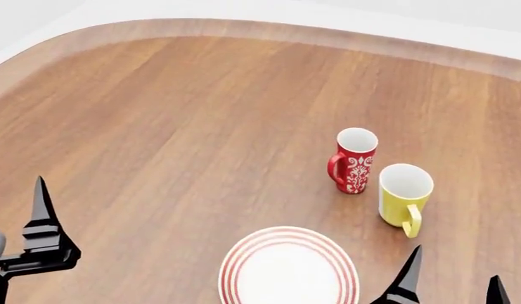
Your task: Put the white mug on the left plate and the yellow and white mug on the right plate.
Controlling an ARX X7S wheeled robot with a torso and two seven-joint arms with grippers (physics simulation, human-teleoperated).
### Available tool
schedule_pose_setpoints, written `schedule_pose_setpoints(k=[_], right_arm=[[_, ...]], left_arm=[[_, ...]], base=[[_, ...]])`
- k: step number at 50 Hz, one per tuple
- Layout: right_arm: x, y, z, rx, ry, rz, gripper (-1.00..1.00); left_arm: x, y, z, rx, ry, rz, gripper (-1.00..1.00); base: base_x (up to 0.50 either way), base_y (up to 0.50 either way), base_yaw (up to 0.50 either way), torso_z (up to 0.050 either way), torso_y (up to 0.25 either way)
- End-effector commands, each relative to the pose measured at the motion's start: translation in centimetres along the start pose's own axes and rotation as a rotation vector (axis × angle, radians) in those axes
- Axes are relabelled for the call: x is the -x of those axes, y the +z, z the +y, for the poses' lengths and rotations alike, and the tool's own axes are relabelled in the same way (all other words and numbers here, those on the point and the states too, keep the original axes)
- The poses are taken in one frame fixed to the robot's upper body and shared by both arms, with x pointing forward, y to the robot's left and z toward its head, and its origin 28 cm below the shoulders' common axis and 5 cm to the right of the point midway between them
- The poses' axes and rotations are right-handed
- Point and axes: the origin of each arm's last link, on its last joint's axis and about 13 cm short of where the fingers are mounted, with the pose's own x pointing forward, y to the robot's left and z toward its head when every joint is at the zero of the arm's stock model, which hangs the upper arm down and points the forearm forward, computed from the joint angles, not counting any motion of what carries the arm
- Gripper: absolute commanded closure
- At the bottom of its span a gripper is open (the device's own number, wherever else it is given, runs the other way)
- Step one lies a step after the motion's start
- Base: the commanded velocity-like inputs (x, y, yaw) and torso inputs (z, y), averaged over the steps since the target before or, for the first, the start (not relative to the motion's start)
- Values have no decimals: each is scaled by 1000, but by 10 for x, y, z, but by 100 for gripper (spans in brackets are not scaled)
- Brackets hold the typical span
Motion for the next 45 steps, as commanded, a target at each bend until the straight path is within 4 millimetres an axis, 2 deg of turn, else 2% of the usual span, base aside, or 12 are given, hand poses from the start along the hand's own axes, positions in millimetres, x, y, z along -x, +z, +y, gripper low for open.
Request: schedule_pose_setpoints(k=[1, 6, 11, 18, 25, 29, 36, 45], right_arm=[[2, 5, -9, 73, 33, 77, -100], [17, 23, -40, 158, 35, 90, -100], [18, 30, -60, 269, 124, 153, -100], [18, 59, -59, 420, 300, 237, -100], [29, 73, -59, 469, 456, 331, -100], [34, 80, -61, 460, 473, 343, -100], [41, 86, -61, 482, 568, 389, -100], [50, 93, -69, 480, 586, 419, -100]], left_arm=[[0, 8, 5, 12, 26, -8, -100], [2, 17, 8, 28, 76, -32, -100], [4, 29, 9, 41, 103, -58, -100], [2, 30, 12, 46, 112, -55, -100], [2, 32, 13, 56, 108, -56, -100], [4, 33, 13, 80, 78, -54, -100], [3, 34, 14, 81, 90, -60, -100], [5, 36, 15, 89, 93, -61, -100]], base=[[0, 0, 0, 0, 0], [0, 0, 0, 0, 0], [0, 0, 0, 0, 0], [0, 0, 0, 0, 0], [0, 0, 0, 0, 0], [0, 0, 0, 0, 0], [0, 0, 0, 0, 0], [0, 0, 0, 0, 0]])
